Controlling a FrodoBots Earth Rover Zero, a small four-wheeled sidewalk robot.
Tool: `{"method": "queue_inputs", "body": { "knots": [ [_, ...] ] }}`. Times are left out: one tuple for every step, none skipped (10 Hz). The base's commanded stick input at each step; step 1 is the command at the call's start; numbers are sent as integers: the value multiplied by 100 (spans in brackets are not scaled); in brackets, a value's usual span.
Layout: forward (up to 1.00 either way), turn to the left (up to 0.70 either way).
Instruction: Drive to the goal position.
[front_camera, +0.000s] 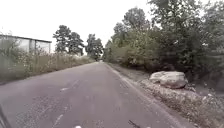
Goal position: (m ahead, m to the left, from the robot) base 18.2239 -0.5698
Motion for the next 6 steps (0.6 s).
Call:
{"method": "queue_inputs", "body": {
  "knots": [
    [7, 0],
    [7, 0],
    [7, 0],
    [7, 0],
    [7, 0],
    [7, 0]
  ]
}}
